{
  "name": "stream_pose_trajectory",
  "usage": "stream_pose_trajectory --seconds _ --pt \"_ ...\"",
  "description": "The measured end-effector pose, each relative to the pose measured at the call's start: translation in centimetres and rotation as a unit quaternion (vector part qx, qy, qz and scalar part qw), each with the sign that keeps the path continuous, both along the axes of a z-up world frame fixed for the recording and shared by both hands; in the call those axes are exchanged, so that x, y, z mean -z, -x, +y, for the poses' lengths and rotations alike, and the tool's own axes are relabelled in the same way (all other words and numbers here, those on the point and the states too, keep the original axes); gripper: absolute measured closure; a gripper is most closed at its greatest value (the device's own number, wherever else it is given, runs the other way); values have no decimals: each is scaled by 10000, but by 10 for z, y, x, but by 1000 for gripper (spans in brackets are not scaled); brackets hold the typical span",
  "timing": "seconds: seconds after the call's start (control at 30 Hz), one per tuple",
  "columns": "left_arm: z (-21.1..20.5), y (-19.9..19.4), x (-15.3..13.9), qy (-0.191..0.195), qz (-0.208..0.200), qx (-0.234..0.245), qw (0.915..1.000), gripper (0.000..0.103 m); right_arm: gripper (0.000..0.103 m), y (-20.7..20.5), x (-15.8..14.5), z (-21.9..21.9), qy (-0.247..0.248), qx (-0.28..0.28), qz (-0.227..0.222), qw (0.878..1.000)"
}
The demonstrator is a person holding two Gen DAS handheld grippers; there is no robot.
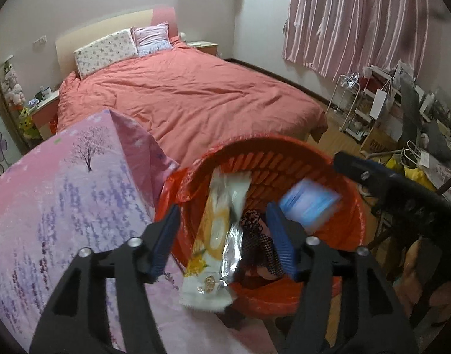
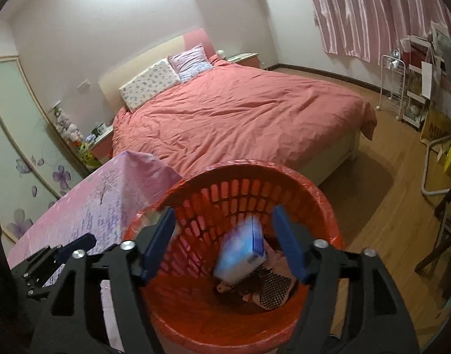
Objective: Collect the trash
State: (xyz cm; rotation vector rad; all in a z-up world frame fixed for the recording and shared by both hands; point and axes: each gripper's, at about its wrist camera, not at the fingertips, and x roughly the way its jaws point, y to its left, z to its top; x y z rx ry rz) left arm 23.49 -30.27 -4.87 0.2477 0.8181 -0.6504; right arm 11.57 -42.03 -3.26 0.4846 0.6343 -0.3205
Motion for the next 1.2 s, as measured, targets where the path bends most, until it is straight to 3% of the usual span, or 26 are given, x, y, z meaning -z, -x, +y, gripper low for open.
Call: stream_pose_trajectory --seconds 0.1,0.17,0.23,0.3,0.53,0.73,0.87,0.97,1.1,1.2 --pt "9 1 5 -42 -41 -53 10000 31 22 7 1 2 233 133 74 9996" --pt "22 6 4 -96 -196 -134 9997 24 10 13 -2 9 605 319 208 9974" --pt "34 14 -1 -155 -389 -248 9988 12 3 19 -6 14 911 474 292 9943" --pt "50 24 -8 -193 -623 -360 9972 5 2 31 -12 27 1359 687 338 9878" --pt "125 72 -37 -464 -1395 -958 9845 4 2 64 -35 66 2440 824 485 9651" --pt "185 122 -49 -302 -1776 -1446 9730 4 2 112 -56 104 2335 613 -235 9701" --pt "217 159 -50 -229 -2027 -1746 9633 4 2 132 -59 134 2596 883 -489 9604" --pt "239 179 -47 -90 -1912 -2036 9601 4 2 144 -58 158 2692 856 -609 9573" --pt "265 192 -41 98 -1624 -2421 9565 4 2 153 -58 178 2471 547 -638 9653" --pt "281 204 -37 119 -1573 -2748 9485 4 2 154 -55 188 2373 414 -525 9691"
